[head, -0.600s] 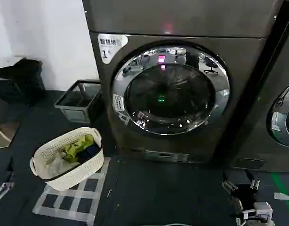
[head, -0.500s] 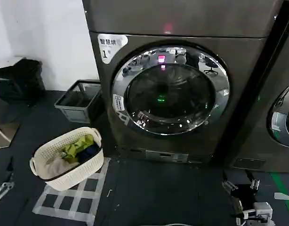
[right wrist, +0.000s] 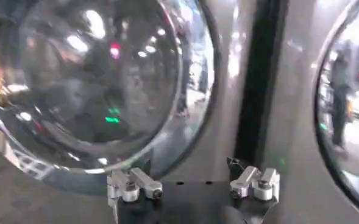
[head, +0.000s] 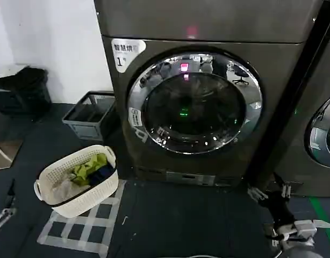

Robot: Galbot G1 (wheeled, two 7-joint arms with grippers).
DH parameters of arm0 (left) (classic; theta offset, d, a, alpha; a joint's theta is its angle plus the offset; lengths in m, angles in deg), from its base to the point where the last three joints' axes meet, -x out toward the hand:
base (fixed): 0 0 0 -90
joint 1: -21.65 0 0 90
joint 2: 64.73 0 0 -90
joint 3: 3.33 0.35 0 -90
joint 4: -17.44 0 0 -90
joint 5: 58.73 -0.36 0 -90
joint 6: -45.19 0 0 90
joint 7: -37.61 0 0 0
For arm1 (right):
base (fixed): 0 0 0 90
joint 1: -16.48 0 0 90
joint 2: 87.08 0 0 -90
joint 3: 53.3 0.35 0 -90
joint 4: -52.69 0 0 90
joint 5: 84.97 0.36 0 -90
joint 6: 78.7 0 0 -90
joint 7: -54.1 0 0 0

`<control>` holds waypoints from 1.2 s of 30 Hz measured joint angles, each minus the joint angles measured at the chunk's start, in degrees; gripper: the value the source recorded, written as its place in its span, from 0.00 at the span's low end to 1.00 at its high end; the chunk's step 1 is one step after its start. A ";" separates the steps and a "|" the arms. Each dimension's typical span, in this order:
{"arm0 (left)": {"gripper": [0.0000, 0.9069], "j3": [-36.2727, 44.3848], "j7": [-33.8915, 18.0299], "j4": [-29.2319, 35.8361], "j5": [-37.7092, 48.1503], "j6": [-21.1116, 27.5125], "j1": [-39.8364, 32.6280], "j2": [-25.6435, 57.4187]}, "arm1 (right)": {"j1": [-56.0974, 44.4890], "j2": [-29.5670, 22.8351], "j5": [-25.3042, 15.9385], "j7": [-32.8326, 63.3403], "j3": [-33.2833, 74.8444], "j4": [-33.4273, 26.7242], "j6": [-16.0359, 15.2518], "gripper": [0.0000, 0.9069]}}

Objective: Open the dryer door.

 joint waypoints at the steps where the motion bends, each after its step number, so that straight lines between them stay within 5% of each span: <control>1: 1.00 0.01 0.00 0.00 0.00 0.00 0.01 0.00 | 0.53 0.71 0.43 -0.16 -0.41 -0.03 0.26 1.00; 16: 1.00 -0.28 0.12 0.80 -0.22 0.00 0.17 -0.46 | 12.46 10.59 5.65 0.30 -9.76 -3.63 -0.15 1.00; 36: 1.00 -0.51 0.29 0.95 -0.58 0.00 0.15 -1.39 | 31.67 14.06 9.35 0.43 -25.32 -10.01 -0.17 1.00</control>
